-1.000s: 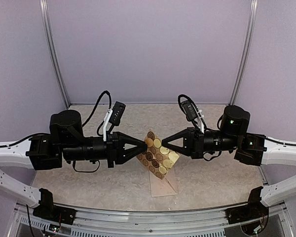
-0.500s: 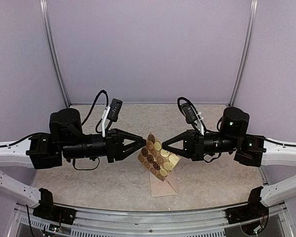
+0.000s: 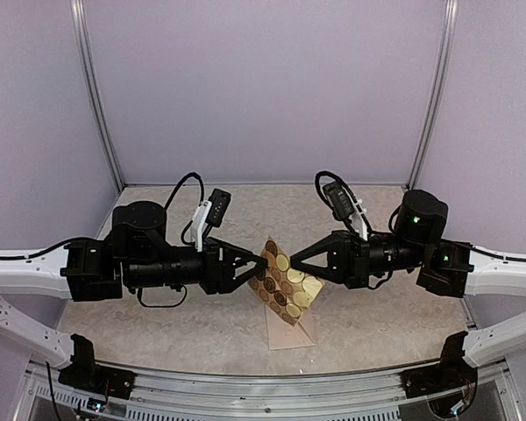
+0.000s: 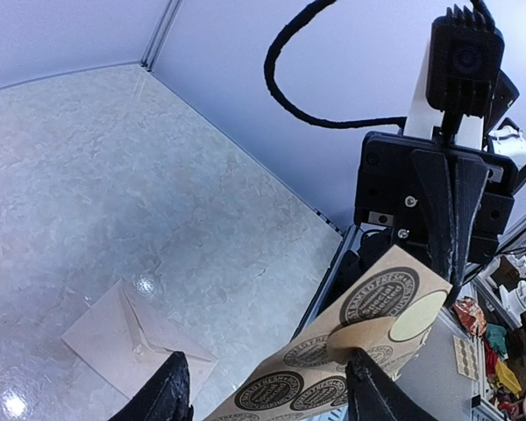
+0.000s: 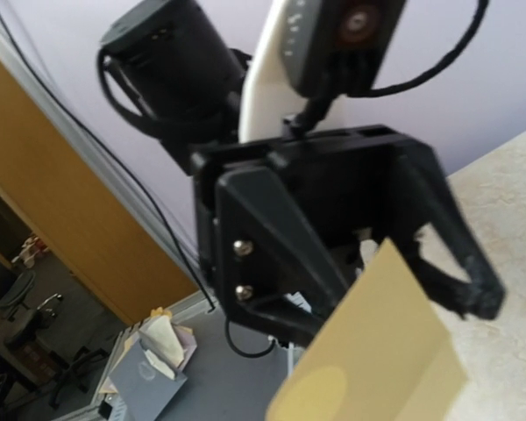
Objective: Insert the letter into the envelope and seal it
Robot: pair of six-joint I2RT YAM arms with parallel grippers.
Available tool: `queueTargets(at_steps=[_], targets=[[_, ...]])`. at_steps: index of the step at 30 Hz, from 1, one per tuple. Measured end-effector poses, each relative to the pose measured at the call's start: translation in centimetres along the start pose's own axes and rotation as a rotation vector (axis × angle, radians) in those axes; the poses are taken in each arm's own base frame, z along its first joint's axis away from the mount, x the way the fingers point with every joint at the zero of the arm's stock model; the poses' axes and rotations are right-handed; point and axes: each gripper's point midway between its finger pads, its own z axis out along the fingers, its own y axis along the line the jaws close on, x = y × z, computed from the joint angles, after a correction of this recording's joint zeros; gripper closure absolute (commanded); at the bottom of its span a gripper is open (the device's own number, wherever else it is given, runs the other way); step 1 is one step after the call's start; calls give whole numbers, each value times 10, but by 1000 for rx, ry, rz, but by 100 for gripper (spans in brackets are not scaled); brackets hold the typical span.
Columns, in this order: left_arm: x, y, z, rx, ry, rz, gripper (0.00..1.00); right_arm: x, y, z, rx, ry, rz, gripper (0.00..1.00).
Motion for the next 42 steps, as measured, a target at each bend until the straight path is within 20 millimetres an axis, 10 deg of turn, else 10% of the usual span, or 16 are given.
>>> queueTargets(at_steps=[30,42], targets=[[-12,-25,-9,156,-28,37,27,6,24,1,-148,46,-13,100],[-12,-25,-22,163,-50,41,46,-1,-26,-8,124,-17,55,100]])
